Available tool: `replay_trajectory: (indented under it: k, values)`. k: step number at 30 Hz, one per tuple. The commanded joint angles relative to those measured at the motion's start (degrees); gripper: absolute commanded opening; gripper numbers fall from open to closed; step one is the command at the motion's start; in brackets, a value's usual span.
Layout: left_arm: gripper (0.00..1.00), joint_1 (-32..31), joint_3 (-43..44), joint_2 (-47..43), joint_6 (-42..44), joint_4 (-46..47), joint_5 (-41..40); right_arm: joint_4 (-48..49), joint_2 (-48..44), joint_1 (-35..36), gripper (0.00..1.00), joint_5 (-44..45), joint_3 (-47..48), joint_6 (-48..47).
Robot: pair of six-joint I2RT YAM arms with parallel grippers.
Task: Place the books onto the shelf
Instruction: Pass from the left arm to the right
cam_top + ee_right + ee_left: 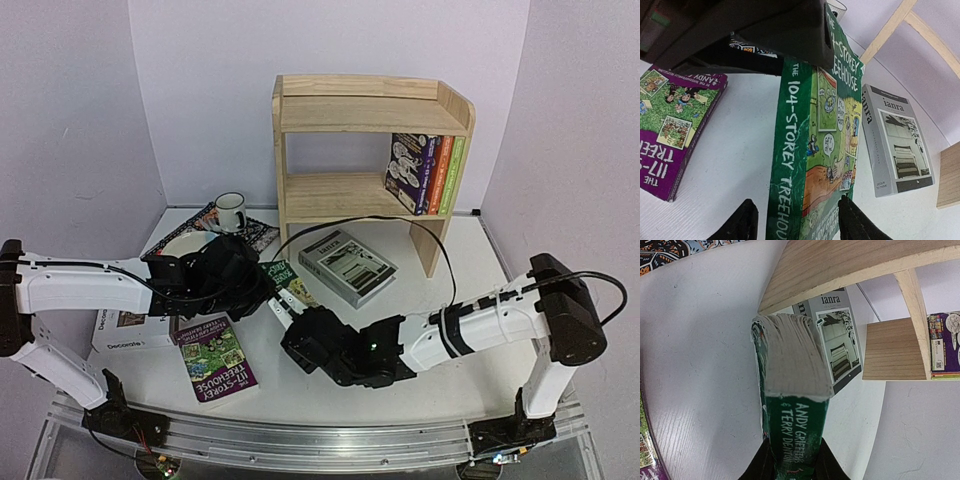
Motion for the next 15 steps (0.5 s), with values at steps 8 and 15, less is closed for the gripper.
replay_trajectory:
  k: [8, 15]
  values:
    - [0.11, -0.15, 3.30, -4.57, -1.41, 3.62, -1.28, 0.82, 1.12, 0.16, 0.14, 5.22, 3.54, -1.31]
    - [0.69, 0.27, 2.51, -6.64, 4.22, 3.99, -2.83, 0.84, -2.17, 0.15, 0.00, 4.06, 2.22, -1.15]
